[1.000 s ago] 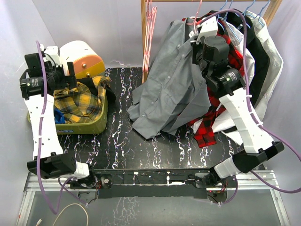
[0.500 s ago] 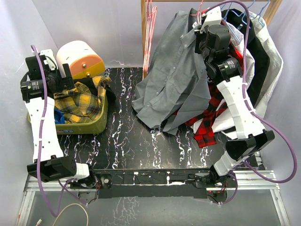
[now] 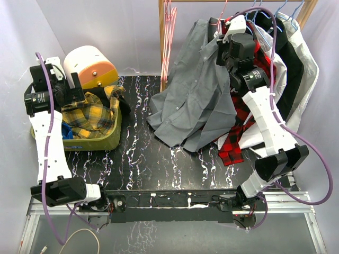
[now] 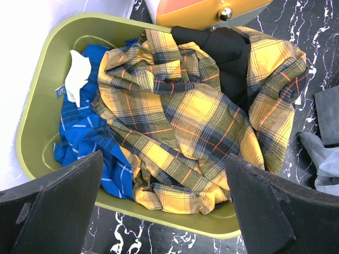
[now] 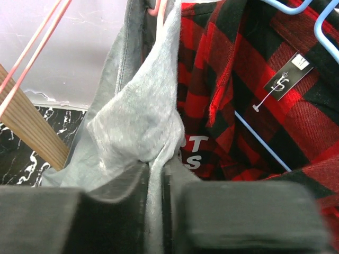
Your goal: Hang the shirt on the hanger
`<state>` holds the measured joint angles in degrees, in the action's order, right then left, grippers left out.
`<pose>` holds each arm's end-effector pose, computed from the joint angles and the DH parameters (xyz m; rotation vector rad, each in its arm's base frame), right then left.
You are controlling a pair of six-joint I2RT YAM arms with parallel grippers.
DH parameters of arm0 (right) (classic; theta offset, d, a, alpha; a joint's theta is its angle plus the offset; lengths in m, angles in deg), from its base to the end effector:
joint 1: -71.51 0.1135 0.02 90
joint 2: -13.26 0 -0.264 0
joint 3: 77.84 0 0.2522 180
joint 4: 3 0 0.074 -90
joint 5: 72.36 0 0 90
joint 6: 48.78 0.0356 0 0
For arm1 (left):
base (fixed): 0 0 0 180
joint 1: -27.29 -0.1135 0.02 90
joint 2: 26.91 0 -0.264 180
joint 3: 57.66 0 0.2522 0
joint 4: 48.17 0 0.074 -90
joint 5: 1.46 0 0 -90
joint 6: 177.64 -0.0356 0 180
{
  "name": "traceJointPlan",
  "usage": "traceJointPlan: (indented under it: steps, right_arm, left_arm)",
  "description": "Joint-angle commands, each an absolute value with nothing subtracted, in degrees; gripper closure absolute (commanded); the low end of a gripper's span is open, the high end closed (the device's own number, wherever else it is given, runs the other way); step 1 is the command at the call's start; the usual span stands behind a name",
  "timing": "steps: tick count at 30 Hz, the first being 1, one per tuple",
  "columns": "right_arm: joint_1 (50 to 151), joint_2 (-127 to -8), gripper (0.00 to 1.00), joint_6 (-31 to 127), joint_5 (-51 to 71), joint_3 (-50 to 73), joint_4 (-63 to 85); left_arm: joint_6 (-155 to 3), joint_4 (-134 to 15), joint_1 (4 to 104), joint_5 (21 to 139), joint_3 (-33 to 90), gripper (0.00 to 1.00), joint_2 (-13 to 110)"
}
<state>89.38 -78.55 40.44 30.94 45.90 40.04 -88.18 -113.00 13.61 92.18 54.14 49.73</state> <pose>0.3347 0.0993 0.4898 -0.1180 1.7555 0.0122 0.2524 0.0638 0.4614 -0.2781 2.0763 0.2167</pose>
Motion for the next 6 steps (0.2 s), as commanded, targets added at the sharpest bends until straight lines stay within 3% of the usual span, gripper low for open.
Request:
traceJointPlan:
  steps: [1, 3, 6]
  right_arm:
    - [89.2, -74.2, 0.69, 42.3, 30.0, 45.3, 36.9]
    - [89.2, -73.2, 0.36, 42.7, 31.1, 44.8, 36.8]
    - [89.2, -72.0, 0.10, 43.7, 33.8, 45.2, 36.8]
  left_arm:
    - [-87.6, -113.4, 13.4, 91.9, 53.7, 0.03, 47.8]
    - [-88.0, -113.0, 13.4, 91.5, 53.0, 0.03, 46.6]
    - [-87.8, -109.4, 13.5, 93.7, 49.0, 0.03, 43.1]
